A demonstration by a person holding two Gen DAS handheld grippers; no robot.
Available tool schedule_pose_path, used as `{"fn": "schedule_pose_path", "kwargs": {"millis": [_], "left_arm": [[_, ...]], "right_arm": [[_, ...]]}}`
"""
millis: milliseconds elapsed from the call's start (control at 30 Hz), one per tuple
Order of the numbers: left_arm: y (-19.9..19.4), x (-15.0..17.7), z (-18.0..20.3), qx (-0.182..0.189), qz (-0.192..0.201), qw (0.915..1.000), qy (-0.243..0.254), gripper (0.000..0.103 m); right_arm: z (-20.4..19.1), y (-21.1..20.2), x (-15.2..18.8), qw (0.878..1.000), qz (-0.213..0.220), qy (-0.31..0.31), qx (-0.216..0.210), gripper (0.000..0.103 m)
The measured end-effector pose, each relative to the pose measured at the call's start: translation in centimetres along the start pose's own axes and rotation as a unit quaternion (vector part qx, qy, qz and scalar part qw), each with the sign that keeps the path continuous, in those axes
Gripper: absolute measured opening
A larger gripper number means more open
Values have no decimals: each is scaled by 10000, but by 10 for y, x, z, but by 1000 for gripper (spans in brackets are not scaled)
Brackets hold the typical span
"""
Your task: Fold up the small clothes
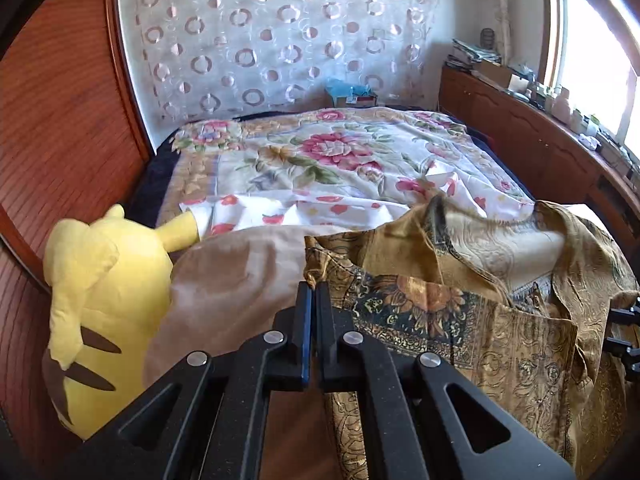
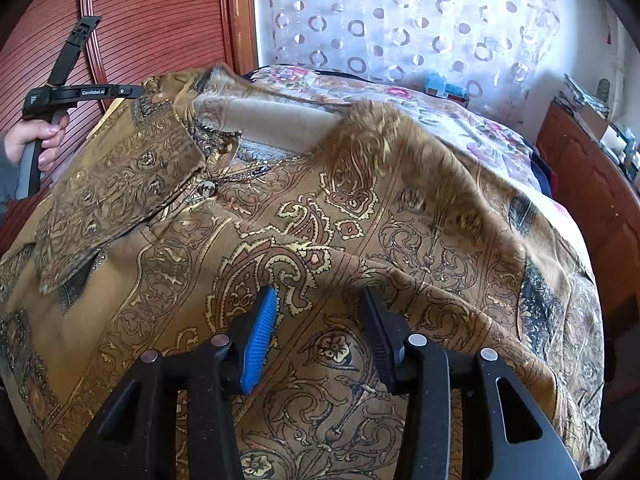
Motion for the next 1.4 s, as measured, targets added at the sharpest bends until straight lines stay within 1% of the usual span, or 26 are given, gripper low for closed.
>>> {"fn": "schedule_pose_path", "kwargs": {"millis": [100, 200, 367, 400, 500, 533, 600, 667, 833, 933, 1100, 1200, 1400], "left_arm": [[3, 2, -1, 53, -60, 10000, -22, 4], [-1, 1, -1, 57, 20, 10000, -36, 14], [-42, 4, 15, 179, 397, 9990, 83, 26], [-48, 5, 19, 210, 417, 9989, 105, 30], [-73, 19, 34, 463, 463, 9978, 68, 36], [-82, 26, 43, 572, 436, 9974, 83, 36], [-94, 36, 56, 676, 425, 9967, 137, 37], [-105, 49, 72, 832, 391, 9956, 180, 37], [-122, 78, 106, 1110, 277, 9931, 271, 38], [-122, 89, 125, 1151, 131, 9926, 357, 38], [-128, 100, 148, 1116, 91, 9918, 613, 38], [-132, 105, 160, 1249, 44, 9898, 682, 38], [-127, 115, 182, 1257, -41, 9888, 807, 38]], "right_arm": [[1, -2, 1, 10000, -1, 1, -11, 47], [1, -2, 1, 10000, 0, 0, -11, 48], [1, -3, 0, 10000, 0, -11, -5, 48], [1, -3, 0, 10000, -1, -15, -1, 48], [2, -4, 1, 10000, 2, -23, -8, 48], [2, -5, 1, 10000, 5, -4, -19, 48], [5, -8, 1, 10000, 31, 35, -37, 48], [5, -17, 3, 9998, 92, -23, 162, 48], [20, -61, 15, 9987, 374, 157, 304, 48], [37, -86, 24, 9967, 463, 289, 606, 48], [76, -124, 43, 9896, 562, 551, 1208, 48], [102, -142, 57, 9835, 539, 820, 1517, 48], [131, -154, 78, 9762, 489, 1251, 1700, 48]]}}
Point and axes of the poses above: each gripper's, at about its wrist camera, not at the fingertips, and y roughly the way its jaws point, z to its right, x to its underside, the point moved 1 cm from there along y, roughly the way its jaws point, and after that the axes turned 9 degrees about z, right-handed, at the moved point
